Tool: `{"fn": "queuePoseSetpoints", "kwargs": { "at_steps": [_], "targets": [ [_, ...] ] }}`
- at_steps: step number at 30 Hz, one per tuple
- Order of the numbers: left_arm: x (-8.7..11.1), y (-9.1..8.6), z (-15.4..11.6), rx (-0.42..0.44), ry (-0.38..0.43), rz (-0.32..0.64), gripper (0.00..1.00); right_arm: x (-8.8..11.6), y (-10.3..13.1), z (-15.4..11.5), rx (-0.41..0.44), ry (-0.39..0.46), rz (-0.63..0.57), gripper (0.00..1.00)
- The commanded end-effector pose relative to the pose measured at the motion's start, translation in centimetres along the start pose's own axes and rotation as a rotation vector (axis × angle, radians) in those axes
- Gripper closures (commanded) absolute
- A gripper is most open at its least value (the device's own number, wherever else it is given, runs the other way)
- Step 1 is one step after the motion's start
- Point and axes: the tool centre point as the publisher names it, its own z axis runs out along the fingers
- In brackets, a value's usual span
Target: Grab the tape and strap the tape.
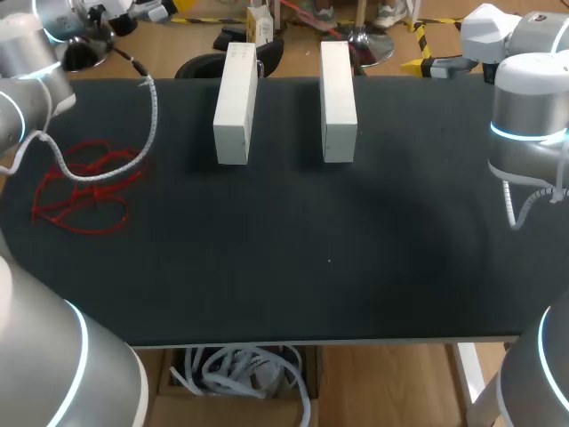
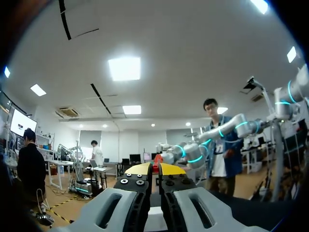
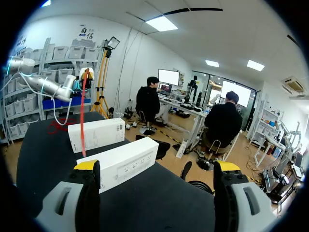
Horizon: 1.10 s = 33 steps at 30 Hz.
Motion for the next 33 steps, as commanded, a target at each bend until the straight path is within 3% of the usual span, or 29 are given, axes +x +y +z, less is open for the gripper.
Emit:
{"fn": "queuePoseSetpoints", "kwargs": {
  "at_steps": [1, 16, 33],
  "targets": [
    [0.4, -0.4, 0.6, 0.011, 0.075, -0.01, 1.0, 0.0, 0.0, 0.0, 0.001, 0.001, 0.0, 0.0],
    [5.3, -3.2, 2.0, 0.037, -0.038, -0.014, 1.0, 0.0, 0.0, 0.0, 0.001, 0.001, 0.0, 0.0],
    [10.4, -3.2, 2.2, 0.041, -0.184, -0.007, 1.0, 0.0, 0.0, 0.0, 0.001, 0.001, 0.0, 0.0]
  ]
}}
